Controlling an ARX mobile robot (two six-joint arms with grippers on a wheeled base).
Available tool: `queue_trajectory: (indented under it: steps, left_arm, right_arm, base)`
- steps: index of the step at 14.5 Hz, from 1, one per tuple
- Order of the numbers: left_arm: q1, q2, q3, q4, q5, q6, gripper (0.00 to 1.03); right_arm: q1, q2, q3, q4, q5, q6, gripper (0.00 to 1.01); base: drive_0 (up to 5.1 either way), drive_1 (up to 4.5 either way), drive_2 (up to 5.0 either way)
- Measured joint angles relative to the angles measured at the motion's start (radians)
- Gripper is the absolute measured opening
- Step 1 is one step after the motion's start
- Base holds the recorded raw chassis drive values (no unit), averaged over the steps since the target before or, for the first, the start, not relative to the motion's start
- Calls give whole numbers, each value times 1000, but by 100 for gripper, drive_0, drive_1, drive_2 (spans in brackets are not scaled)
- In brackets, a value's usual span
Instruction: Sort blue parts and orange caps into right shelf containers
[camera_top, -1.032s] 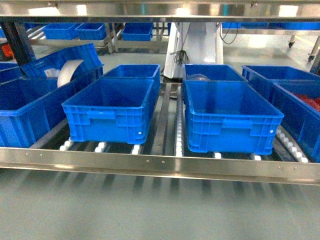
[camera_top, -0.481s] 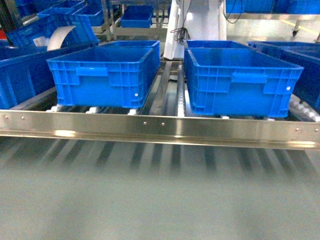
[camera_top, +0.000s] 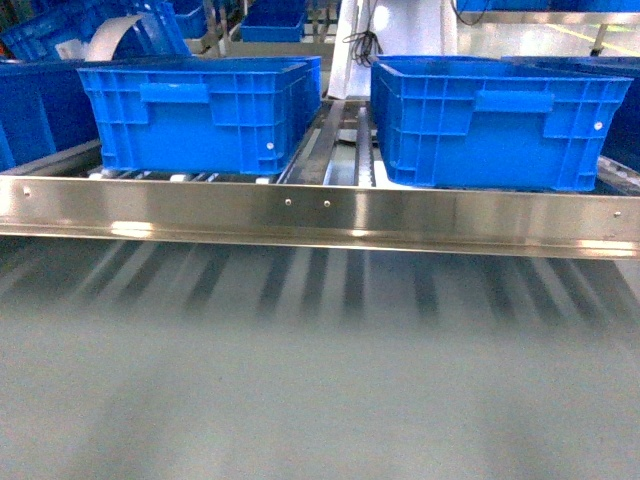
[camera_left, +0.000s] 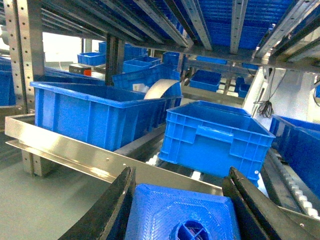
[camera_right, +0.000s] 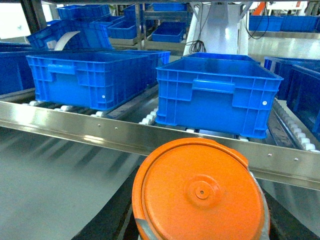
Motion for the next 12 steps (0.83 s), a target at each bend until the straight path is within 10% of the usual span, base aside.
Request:
queue_trajectory:
  steps: [12]
  left_arm:
    - [0, 0, 0, 0, 0, 0, 47]
  right_arm:
    - [0, 0, 0, 0, 0, 0, 44]
  base:
    - [0, 31, -31]
